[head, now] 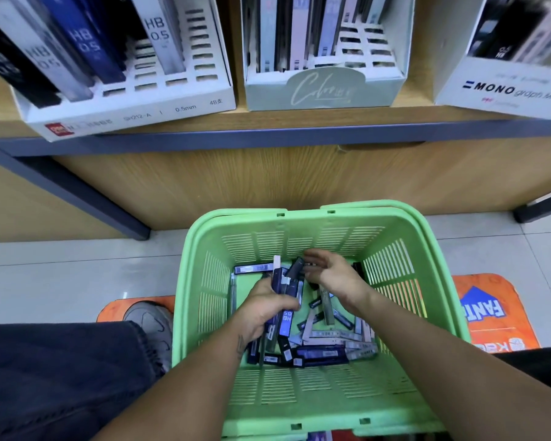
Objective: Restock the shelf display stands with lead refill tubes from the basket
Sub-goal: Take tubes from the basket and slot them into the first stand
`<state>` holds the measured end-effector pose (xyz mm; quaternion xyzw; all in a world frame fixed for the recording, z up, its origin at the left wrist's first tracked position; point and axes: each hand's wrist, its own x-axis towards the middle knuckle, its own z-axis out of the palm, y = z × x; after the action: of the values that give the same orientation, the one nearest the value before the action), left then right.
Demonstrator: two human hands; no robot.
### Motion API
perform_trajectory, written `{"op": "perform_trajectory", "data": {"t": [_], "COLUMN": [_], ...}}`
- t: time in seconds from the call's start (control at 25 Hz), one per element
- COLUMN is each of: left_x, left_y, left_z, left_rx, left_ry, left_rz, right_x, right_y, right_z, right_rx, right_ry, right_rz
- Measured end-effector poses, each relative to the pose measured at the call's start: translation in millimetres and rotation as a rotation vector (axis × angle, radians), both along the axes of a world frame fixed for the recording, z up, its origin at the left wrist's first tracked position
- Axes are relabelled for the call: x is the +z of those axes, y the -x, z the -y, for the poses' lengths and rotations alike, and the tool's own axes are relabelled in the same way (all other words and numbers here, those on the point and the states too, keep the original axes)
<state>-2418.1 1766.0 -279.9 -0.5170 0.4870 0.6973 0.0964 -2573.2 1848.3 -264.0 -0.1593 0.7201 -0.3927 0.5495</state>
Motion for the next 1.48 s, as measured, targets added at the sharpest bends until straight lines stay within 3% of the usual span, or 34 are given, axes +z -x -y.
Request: {"op": "perform_trajectory", "data": {"t": [0.28,0.68,0.8,0.96,1.16,1.28,1.4,1.48], "left_x": [15,15,14,13,13,8,6,7], "left_y": [5,9,9,6,-9,-13,-8,-4], "left_z": [-1,4,6,7,6,10,15,15], "left_rx": [0.005,-0.105,-0.066,-0.031,0.182,0.373,0.531,0.582], "left_ry": [-0.045,-0.054,-0.054,-0.087,-0.217,-0.254,-0.24,-0.23], "left_rz": [-0.13,-0.112,-0.116,-0.113,-0.082,-0.066,-0.102,-0.123], "right_x": [11,22,18,16,8,9,4,-2], "right_y": [-15,-10,-13,-14,-9,-7,-16,-22], "right_z": [16,21,22,21,18,9,-5,-9], "right_rx": [0.237,0.575,0.474,0.124,-0.16,-0.027,0.261,0.564], "right_ry": [0.049,0.022,0.045,0.117,0.09,-0.104,-0.318,-0.396], "right_rz": [-0.126,-0.34,-0.293,-0.129,-0.339,-0.355,0.004,0.145]}}
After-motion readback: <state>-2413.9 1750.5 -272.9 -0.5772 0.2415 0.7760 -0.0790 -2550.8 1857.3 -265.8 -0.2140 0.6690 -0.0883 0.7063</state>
